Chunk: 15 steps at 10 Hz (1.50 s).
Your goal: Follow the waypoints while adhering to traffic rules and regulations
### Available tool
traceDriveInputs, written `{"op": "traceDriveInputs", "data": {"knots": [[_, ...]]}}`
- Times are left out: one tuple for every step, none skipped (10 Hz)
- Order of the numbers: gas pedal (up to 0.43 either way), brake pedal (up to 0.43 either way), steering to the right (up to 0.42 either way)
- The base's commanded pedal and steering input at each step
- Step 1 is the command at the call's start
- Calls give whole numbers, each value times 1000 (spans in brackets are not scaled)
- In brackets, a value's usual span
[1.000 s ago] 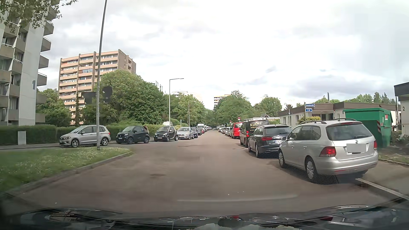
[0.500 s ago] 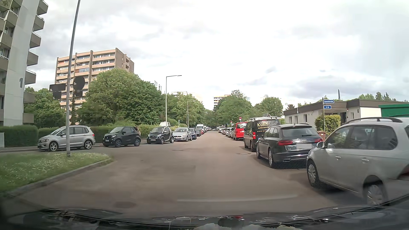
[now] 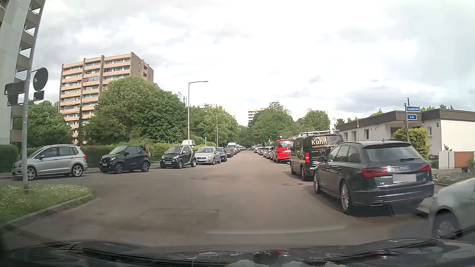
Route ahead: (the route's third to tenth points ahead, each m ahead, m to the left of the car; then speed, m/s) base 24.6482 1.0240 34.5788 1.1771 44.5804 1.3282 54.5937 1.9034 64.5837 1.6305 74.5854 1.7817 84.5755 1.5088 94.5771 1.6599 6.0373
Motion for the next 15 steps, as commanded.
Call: {"op": "traceDriveInputs", "data": {"knots": [[67, 0, 1], [67, 0, 1], [67, 0, 1], [67, 0, 1], [67, 0, 1], [67, 0, 1], [67, 0, 1], [67, 0, 1], [67, 0, 2], [67, 0, 3], [67, 0, 3], [67, 0, 3], [67, 0, 3], [67, 0, 4], [67, 0, 5]]}}
